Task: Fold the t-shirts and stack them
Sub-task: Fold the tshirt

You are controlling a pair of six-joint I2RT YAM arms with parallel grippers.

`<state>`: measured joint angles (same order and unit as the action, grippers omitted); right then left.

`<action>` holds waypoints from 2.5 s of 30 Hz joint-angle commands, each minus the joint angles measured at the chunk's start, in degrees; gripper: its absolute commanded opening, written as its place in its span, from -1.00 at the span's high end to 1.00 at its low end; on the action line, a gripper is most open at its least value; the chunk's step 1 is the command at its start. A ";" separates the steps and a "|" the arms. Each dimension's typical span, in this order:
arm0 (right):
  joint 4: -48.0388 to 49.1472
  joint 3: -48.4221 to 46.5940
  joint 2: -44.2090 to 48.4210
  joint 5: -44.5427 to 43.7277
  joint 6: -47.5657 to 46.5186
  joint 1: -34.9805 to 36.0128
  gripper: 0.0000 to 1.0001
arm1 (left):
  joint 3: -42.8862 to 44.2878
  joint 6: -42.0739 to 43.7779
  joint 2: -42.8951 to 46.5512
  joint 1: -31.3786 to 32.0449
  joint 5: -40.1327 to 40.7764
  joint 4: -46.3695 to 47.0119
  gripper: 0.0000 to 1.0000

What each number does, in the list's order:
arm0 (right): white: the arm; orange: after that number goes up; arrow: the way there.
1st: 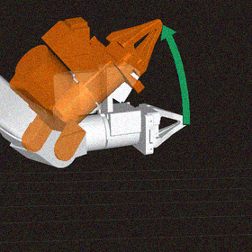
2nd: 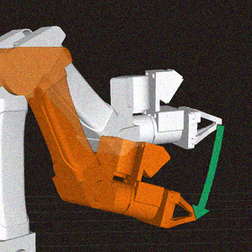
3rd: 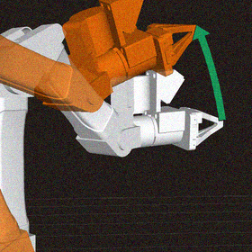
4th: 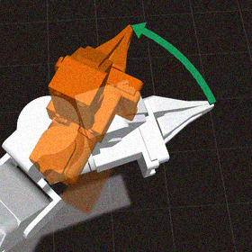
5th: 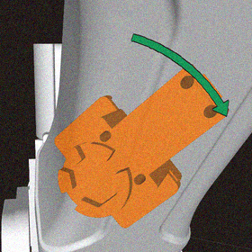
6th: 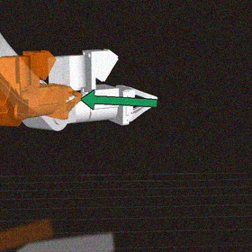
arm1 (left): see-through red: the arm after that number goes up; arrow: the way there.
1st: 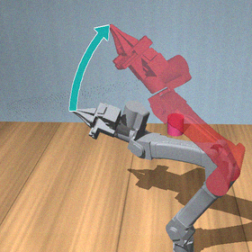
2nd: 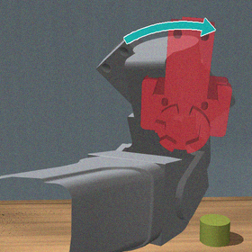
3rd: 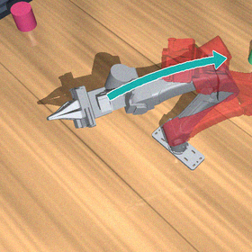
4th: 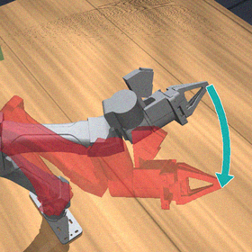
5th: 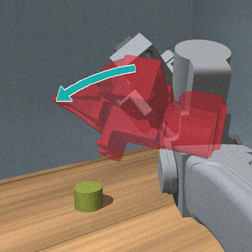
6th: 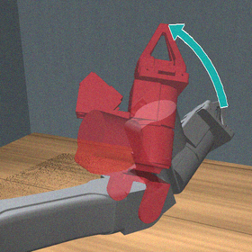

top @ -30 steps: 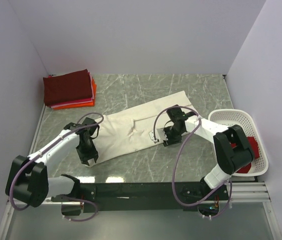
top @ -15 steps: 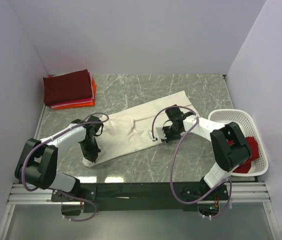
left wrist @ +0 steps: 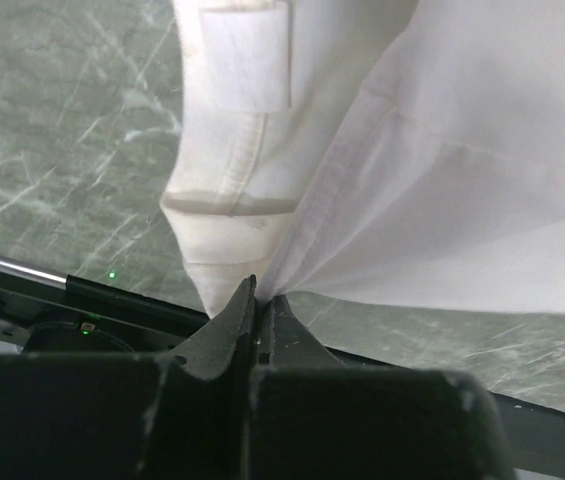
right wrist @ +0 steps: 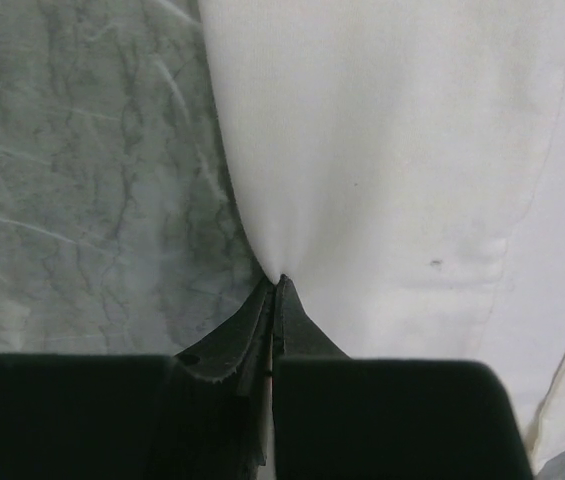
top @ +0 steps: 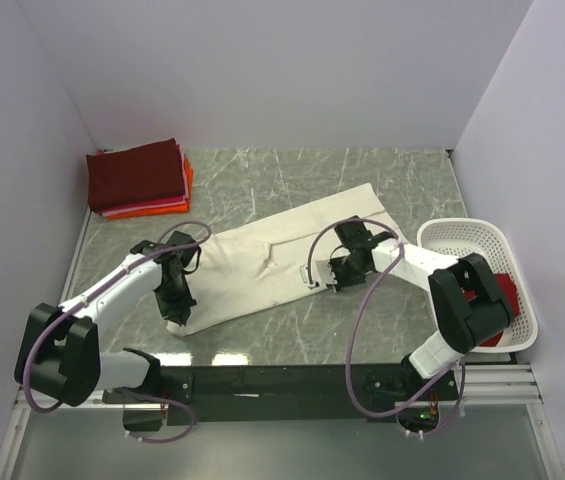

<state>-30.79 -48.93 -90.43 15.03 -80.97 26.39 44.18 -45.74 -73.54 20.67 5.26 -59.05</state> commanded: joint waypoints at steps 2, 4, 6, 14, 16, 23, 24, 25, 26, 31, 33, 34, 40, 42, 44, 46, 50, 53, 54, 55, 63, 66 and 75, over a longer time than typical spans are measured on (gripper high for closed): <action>-1.82 2.87 3.59 -2.72 -0.77 -0.11 1.00 | 0.38 0.03 1.55 -0.71 2.39 -4.41 0.99; -1.91 3.84 4.73 -2.90 -0.86 -0.29 1.00 | 0.11 0.38 1.90 -0.89 1.95 -4.59 0.99; -2.26 4.71 5.53 -2.81 -0.94 -0.46 1.00 | -0.41 0.38 2.08 -0.89 1.42 -4.94 0.98; -3.58 7.79 9.66 -2.37 -0.86 -0.55 1.00 | 0.20 0.30 8.14 -0.80 -3.58 -6.96 0.25; -4.02 8.58 10.97 -2.28 -0.77 -0.64 1.00 | 2.65 0.30 11.38 -0.80 -4.81 -8.09 0.14; -9.28 9.91 15.72 -0.70 0.01 -0.29 0.94 | 11.18 1.17 13.95 -0.89 1.32 -5.40 -0.18; -9.81 8.77 16.25 0.34 0.80 -0.29 0.70 | 12.06 3.00 13.69 -0.80 1.77 -3.46 -0.20; -10.17 7.72 16.95 1.05 2.03 -0.20 0.43 | 12.15 4.06 13.42 -0.89 2.12 -1.53 -0.21; -10.95 6.40 17.13 2.45 4.83 -0.29 0.22 | 12.33 4.86 13.25 -0.89 2.65 2.41 -0.22; -13.67 -12.82 7.14 16.13 18.37 0.67 -0.18 | 14.26 10.92 14.03 -0.89 9.76 12.54 -0.23; -15.53 -25.87 -3.10 20.02 26.88 2.77 -0.21 | 14.96 13.55 16.22 -0.98 13.00 17.44 -0.40; -17.19 -30.65 -7.09 21.61 30.22 3.40 -0.21 | 14.79 14.61 17.19 -0.98 13.98 19.13 -0.50; -30.79 -77.49 -40.92 29.44 55.17 6.91 -0.21 | 8.74 19.28 25.36 -1.42 19.44 28.54 -0.99; -30.31 -89.08 -48.57 26.39 61.16 7.62 -0.23 | 5.40 21.03 27.38 -1.50 18.39 29.95 -0.99; -25.22 -90.21 -50.10 22.69 66.46 8.67 -0.25 | 2.59 22.26 30.55 -1.51 16.99 32.06 -0.99; -16.30 -83.73 -48.44 18.56 70.31 9.29 -0.30 | 2.92 23.06 32.22 -1.51 16.63 32.59 -0.99; -11.93 -80.09 -48.52 17.14 72.61 10.43 -0.37 | 2.13 23.94 32.58 -1.51 16.98 33.21 -0.99; -11.49 -81.58 -50.98 15.83 73.67 11.14 -0.38 | 2.40 23.94 31.44 -1.51 15.75 33.12 -0.99; -11.14 -81.85 -51.94 15.47 73.94 11.22 -0.38 | 2.40 24.03 31.18 -1.51 15.05 33.12 -0.99; -10.53 -82.12 -52.38 15.04 74.63 11.22 -0.38 | 2.57 24.03 31.00 -1.51 14.96 33.03 -0.99; -13.16 -83.00 -56.16 13.97 73.50 12.89 -0.35 | 2.40 23.94 31.61 -1.51 14.52 33.21 -0.99; -14.56 -81.68 -55.99 15.73 72.27 13.51 -0.22 | 2.22 23.94 31.35 -1.51 14.43 33.38 -0.99; -13.69 -80.89 -54.15 14.69 74.80 12.02 0.98 | 2.49 23.59 30.47 -1.51 14.96 32.86 -0.99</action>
<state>-45.28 -129.71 -145.77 30.52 -8.64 39.44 46.24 -22.96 -43.22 19.31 20.43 -27.66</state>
